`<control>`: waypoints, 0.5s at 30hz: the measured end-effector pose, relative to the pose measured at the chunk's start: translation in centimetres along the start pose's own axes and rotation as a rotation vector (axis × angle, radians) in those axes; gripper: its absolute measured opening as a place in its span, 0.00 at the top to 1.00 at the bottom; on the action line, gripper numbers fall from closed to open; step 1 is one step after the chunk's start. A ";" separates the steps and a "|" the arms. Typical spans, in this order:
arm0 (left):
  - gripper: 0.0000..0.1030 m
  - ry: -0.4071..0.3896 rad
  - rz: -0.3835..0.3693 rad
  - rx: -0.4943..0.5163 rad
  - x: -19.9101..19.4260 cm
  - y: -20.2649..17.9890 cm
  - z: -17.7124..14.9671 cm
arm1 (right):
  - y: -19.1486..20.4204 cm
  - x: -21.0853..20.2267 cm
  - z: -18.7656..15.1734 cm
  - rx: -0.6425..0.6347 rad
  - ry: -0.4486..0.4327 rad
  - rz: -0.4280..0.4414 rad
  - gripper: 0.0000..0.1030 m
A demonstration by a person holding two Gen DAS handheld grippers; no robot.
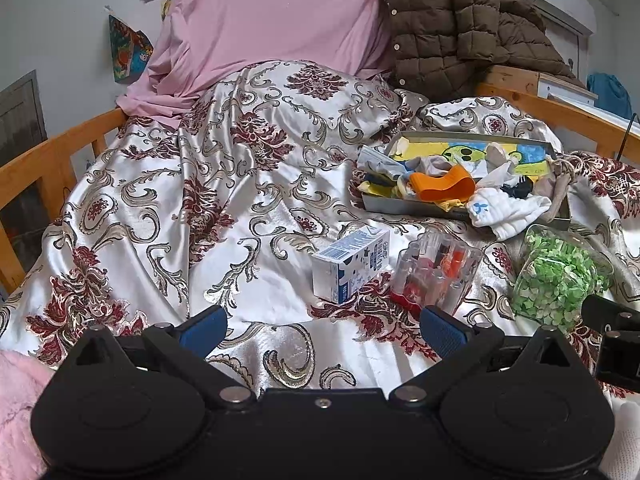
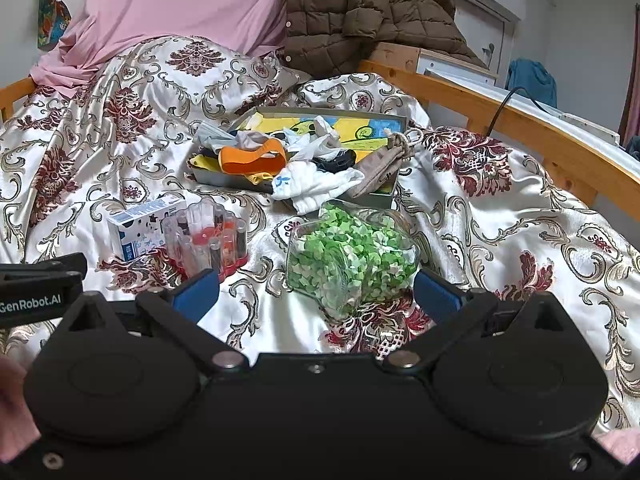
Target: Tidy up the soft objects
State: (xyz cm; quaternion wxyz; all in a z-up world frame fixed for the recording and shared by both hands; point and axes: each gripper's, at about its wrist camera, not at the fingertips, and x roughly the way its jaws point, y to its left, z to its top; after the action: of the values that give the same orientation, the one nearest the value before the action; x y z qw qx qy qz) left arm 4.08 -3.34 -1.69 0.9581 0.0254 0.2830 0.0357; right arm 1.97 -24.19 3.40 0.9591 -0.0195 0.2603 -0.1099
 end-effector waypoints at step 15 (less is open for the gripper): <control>0.01 0.001 0.000 0.000 0.0 0.0 0.0 | -0.1 0.0 -0.1 -0.001 0.002 0.000 0.01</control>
State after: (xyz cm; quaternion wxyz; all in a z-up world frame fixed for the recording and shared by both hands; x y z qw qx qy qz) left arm 4.11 -3.32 -1.70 0.9580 0.0254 0.2835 0.0358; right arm 1.93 -24.25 3.30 0.9587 -0.0200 0.2616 -0.1096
